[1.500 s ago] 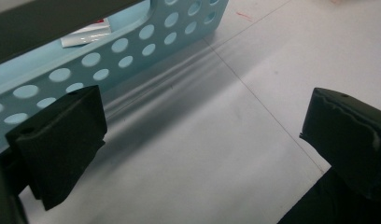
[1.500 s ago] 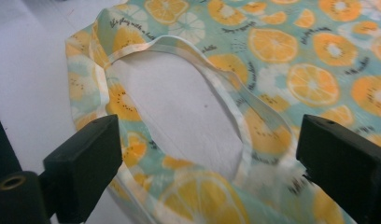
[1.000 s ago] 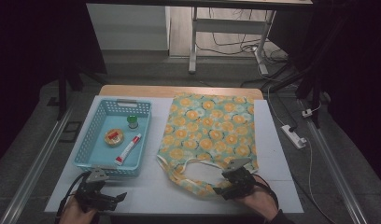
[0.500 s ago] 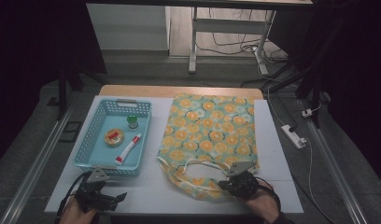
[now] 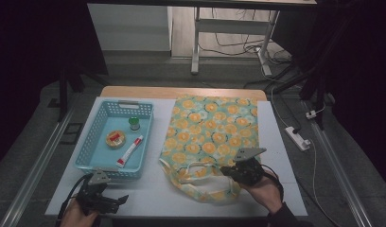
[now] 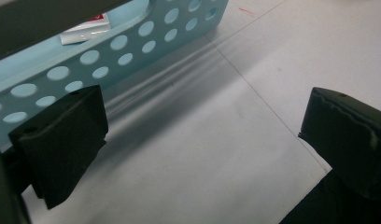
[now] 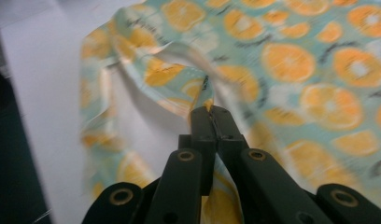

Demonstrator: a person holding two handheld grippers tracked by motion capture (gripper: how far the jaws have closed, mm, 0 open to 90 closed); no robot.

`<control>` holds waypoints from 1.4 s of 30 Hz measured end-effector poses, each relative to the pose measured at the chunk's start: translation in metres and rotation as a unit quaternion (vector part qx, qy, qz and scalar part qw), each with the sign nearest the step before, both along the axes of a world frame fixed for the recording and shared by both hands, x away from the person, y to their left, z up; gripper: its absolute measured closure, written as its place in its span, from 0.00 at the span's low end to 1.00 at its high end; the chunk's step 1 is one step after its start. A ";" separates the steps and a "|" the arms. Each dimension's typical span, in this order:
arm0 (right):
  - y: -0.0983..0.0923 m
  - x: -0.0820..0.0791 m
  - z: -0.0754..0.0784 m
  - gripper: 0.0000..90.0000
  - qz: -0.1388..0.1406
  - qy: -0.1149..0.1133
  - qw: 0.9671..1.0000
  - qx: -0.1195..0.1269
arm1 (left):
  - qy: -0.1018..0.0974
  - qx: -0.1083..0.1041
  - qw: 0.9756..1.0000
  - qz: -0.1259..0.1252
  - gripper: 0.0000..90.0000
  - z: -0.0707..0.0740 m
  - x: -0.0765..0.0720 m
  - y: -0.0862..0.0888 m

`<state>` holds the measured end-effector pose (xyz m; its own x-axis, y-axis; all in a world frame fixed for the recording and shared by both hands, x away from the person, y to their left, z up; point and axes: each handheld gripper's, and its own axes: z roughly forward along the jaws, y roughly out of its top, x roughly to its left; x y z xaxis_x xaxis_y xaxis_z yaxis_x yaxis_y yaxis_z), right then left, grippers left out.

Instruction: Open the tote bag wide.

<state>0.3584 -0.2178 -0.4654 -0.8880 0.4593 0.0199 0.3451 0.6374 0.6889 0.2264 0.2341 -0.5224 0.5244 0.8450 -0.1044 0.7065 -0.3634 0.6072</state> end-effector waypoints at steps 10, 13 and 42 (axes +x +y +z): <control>0.008 0.043 0.011 0.99 -0.021 -0.020 1.000 0.007 | 0.001 -0.003 1.000 0.003 0.01 0.000 0.000 0.001; 0.008 0.055 0.014 0.99 -0.029 -0.024 0.999 0.012 | 0.002 -0.003 1.000 0.003 0.01 0.000 0.000 0.001; 0.016 0.173 0.011 1.00 -0.119 -0.037 0.992 0.024 | 0.003 -0.002 1.000 0.003 0.01 0.000 0.001 0.001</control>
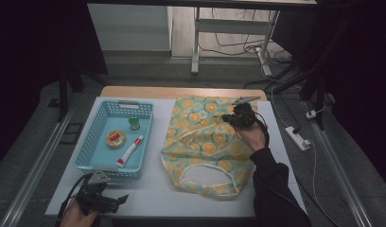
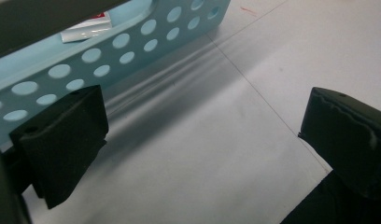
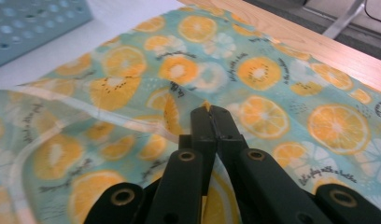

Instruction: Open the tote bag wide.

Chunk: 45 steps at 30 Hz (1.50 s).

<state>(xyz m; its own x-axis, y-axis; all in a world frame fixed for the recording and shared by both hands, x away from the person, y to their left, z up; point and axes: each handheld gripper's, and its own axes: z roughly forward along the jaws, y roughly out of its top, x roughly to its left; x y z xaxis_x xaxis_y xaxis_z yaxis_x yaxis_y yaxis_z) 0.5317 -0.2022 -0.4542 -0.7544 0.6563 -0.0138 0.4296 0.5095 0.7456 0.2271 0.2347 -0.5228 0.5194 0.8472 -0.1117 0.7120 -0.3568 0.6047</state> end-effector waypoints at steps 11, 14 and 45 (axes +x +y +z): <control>-0.007 0.029 -0.042 0.99 -0.040 0.031 0.998 -0.021 | 0.001 0.001 1.000 -0.001 0.01 0.000 0.000 0.000; -0.008 0.031 -0.053 0.98 -0.043 0.044 0.998 -0.029 | 0.002 0.002 1.000 -0.002 0.02 0.000 0.000 0.000; -0.010 -0.020 -0.007 0.22 0.019 0.064 0.998 0.008 | 0.003 0.005 1.000 -0.002 0.02 0.000 0.000 -0.001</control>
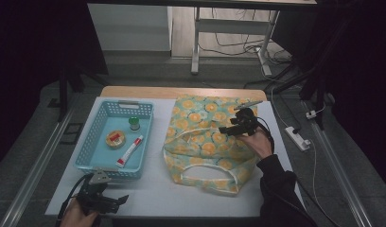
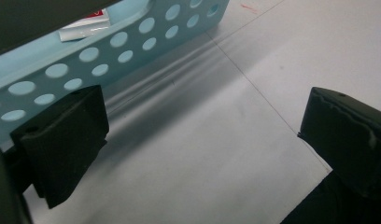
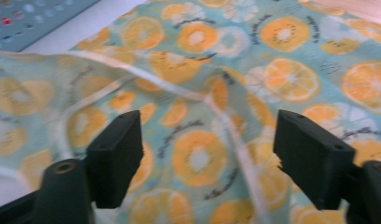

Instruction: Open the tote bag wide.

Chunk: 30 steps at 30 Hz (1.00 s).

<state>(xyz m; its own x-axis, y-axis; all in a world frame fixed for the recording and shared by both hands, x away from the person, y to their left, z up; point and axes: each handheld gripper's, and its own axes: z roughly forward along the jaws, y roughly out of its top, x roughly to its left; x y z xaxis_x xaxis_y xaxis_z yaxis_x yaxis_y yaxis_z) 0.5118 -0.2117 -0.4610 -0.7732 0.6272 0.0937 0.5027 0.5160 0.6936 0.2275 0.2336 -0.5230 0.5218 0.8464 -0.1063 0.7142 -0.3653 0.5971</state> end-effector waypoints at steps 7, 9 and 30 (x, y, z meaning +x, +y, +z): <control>0.009 -0.028 -0.001 0.04 0.029 0.001 1.000 -0.007 | -0.002 -0.006 1.000 0.003 0.02 0.000 0.000 0.001; 0.012 -0.034 -0.003 0.00 0.039 0.005 0.999 -0.012 | -0.002 -0.012 1.000 0.005 0.01 0.000 0.000 0.003; 0.036 -0.065 -0.054 0.00 0.084 0.011 0.994 -0.072 | -0.002 -0.029 1.000 0.003 0.01 0.001 0.000 0.006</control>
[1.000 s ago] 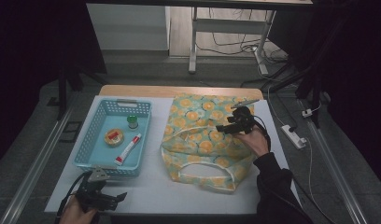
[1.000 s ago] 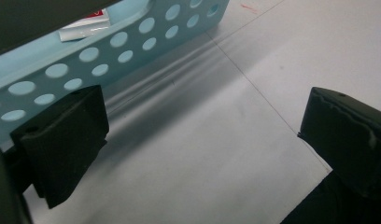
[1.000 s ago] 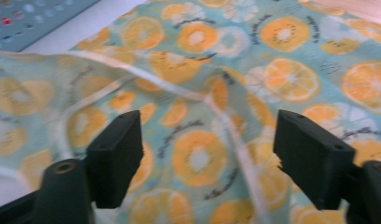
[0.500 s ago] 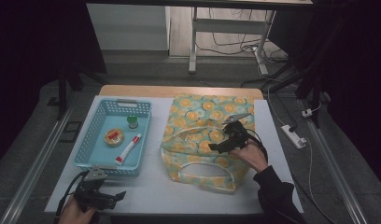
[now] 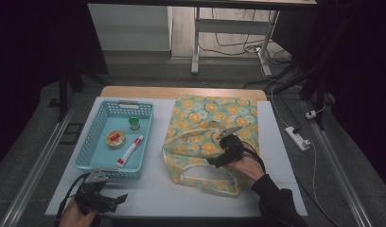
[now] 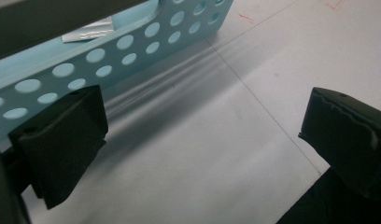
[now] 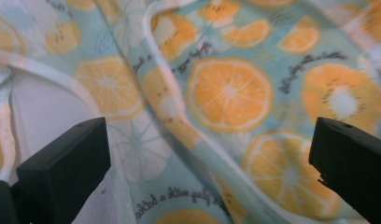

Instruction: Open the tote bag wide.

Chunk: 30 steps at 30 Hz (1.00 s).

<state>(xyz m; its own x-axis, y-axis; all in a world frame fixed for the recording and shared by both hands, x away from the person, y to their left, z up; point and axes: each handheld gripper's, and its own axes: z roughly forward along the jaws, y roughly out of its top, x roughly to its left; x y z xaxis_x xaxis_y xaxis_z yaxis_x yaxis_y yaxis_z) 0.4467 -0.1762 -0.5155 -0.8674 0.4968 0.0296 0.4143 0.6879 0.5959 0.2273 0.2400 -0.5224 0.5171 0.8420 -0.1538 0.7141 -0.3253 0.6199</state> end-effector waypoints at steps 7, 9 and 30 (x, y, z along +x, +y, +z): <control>0.003 -0.003 -0.010 0.03 0.006 -0.016 0.999 -0.030 | 0.000 -0.001 1.000 -0.002 0.01 0.000 0.000 0.000; 0.002 -0.003 -0.008 0.11 0.012 -0.020 0.999 -0.027 | 0.001 -0.002 1.000 -0.001 0.01 0.000 0.000 0.000; 0.002 -0.002 0.001 0.99 0.036 -0.005 0.999 -0.011 | 0.002 -0.004 1.000 -0.002 0.01 0.000 0.001 0.000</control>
